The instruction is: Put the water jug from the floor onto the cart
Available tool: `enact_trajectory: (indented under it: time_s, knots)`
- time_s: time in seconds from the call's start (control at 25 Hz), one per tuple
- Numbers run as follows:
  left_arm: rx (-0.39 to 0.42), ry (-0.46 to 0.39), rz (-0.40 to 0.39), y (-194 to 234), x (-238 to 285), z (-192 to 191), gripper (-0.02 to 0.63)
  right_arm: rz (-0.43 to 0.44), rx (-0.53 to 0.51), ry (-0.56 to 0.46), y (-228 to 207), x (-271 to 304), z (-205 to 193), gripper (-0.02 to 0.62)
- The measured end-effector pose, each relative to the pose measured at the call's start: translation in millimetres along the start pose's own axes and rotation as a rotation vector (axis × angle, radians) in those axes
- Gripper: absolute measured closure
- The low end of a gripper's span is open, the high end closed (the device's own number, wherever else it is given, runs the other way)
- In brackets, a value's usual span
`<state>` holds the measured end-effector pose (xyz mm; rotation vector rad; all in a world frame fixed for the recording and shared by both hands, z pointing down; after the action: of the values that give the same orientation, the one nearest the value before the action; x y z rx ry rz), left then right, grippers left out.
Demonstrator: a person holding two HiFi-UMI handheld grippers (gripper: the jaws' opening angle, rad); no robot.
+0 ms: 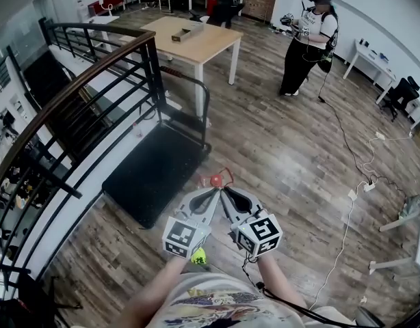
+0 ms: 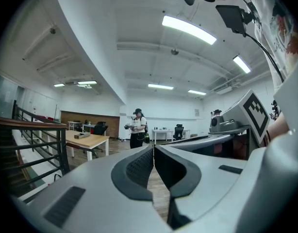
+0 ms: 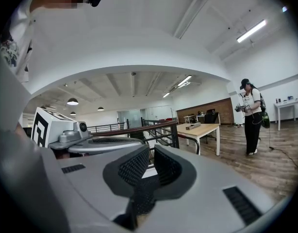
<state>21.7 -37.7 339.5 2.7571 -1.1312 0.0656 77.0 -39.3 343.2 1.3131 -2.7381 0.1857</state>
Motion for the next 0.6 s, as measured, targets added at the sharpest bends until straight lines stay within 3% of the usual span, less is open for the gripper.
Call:
enact_trajectory:
  time_s: [0.6]
  knots:
    - [-0.003,0.024,-0.041,59.9,29.4,-3.2,0.594,-0.066,0.021,0.003,-20.0,59.1,-5.5,0.565]
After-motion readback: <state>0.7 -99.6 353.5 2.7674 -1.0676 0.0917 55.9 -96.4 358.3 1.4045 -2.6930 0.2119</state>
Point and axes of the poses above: the fingertips, and each gripper's own axes: x forward along the fingers, y to its left, z out of its top, the point moved 3 cm from there along -x, backward along the fingers, and after that the axes turned 6 degrees about -x, right-handed, at the moved point
